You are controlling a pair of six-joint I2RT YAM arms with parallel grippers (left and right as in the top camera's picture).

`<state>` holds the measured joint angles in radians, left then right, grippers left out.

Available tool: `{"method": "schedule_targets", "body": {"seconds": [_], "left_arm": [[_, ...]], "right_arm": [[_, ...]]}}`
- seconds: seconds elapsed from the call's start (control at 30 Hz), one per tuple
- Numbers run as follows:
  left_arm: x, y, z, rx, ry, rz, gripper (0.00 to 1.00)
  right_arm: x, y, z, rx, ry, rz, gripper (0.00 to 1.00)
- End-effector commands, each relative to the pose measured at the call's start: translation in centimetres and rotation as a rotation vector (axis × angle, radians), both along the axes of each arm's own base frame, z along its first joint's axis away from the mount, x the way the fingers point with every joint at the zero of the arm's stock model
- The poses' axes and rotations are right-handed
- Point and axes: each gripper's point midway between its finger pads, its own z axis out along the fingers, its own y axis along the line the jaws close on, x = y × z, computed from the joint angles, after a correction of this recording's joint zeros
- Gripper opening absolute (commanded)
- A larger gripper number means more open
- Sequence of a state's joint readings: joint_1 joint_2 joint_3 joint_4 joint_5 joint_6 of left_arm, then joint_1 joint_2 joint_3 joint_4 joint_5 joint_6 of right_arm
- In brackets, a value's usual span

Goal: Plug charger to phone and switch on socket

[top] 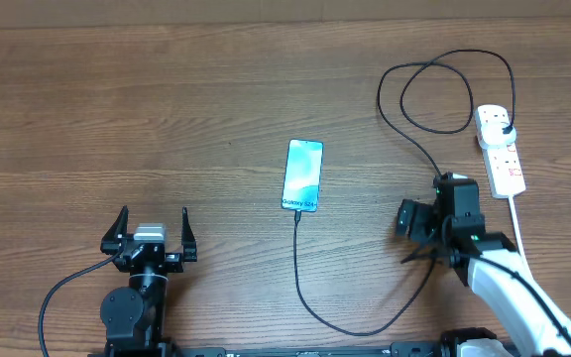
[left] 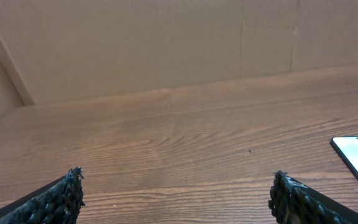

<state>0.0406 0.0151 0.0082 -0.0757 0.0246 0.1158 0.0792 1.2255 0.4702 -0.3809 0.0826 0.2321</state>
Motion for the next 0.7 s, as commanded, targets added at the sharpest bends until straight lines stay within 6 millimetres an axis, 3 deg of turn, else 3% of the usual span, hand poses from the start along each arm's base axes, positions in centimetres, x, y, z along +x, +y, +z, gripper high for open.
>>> {"method": "schedule_targets", "body": {"seconds": [0.0,0.1,0.33,0.5,0.67], "left_arm": [[0.0,-0.1,0.0,0.02,-0.005,-0.002,1.0],[0.0,-0.1,0.0,0.02,-0.005,-0.002,1.0],[0.0,-0.1,0.0,0.02,-0.005,-0.002,1.0],[0.0,-0.1,0.0,0.02,-0.005,-0.002,1.0],[0.0,-0.1,0.0,0.02,-0.005,-0.002,1.0]], "right_arm": [[-0.2,0.2,0.8,0.019,-0.034,0.004,1.0],[-0.5,-0.2,0.7,0.001,-0.028,-0.006,1.0],[2.4,-1.0,1.8,-0.025,-0.201,-0.036,1.0],[1.2,-1.3,-0.4,0.002,-0.227,-0.044,1.0],[0.8,-1.4,-1.1,0.024,-0.244,-0.048,1.0]]}}
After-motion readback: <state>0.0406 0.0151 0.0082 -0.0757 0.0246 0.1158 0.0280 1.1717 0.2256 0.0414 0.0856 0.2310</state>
